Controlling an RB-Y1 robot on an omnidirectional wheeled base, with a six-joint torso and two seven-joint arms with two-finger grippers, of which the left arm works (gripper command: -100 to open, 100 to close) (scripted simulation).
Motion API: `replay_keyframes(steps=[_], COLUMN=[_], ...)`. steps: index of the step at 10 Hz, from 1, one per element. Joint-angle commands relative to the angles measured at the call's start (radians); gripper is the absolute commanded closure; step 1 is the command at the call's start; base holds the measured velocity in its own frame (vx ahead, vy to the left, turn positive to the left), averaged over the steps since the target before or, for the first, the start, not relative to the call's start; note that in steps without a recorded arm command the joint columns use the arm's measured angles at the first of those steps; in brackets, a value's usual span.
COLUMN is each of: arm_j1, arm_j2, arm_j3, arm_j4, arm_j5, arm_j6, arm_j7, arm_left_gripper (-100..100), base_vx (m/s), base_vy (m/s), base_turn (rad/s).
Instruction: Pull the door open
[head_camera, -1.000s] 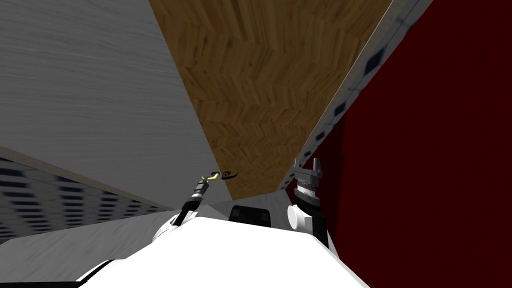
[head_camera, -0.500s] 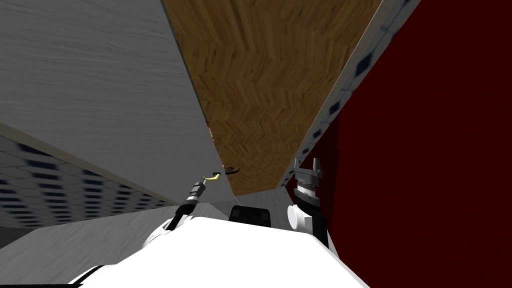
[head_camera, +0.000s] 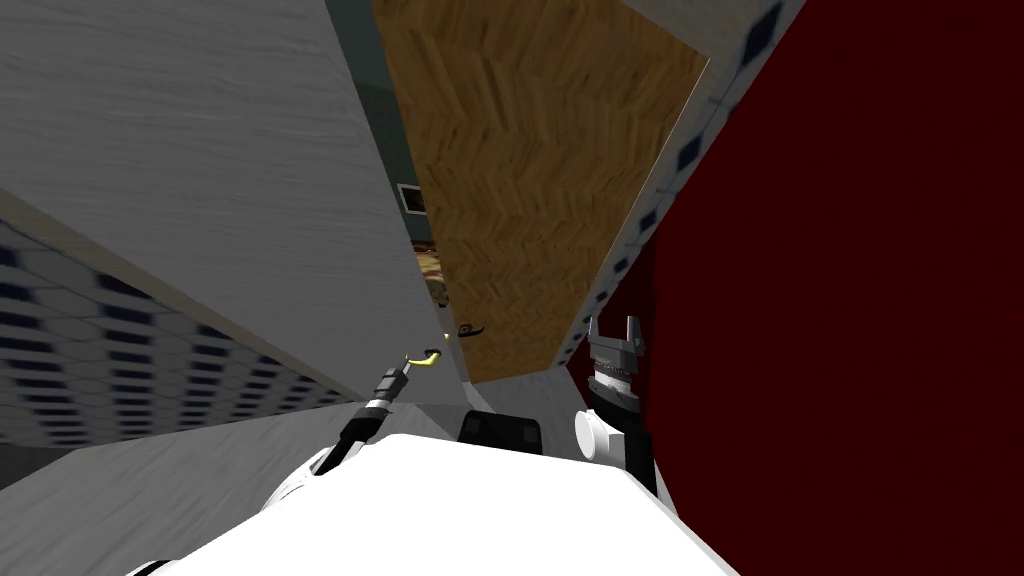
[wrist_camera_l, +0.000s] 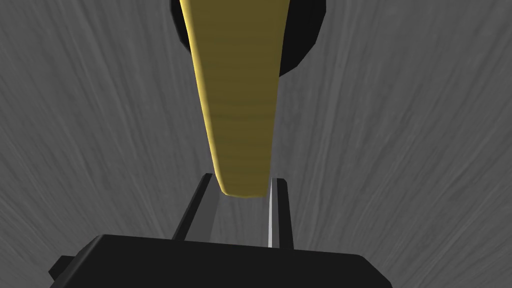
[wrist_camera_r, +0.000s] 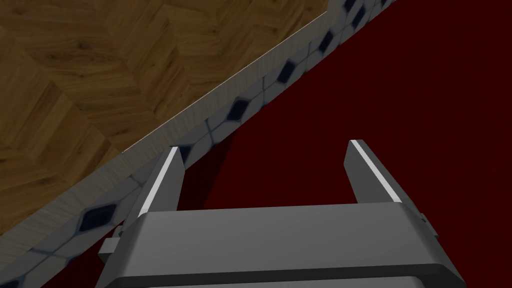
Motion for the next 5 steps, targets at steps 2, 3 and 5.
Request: replay_keyframes(steps=[2,3,5], arm_j1=[-0.002,-0.001,0.000], arm_j2=[-0.003,-0.004,-0.004], arm_j3=[-0.044,-0.054,-0.063], arm_j4=[-0.006,-0.010,-0.013], arm_j5=[-0.026,-0.032,-0.038], arm_j6=[-0.036,-0.044,-0.051], arm_j7=[0.027,0.033,0.039], arm_left_gripper=[100,100,100], base_vx=[-0.104,-0.061,-0.036], base_vy=[0.043,0.030,0.013], base_turn=[-0.105,-0.062,-0.042])
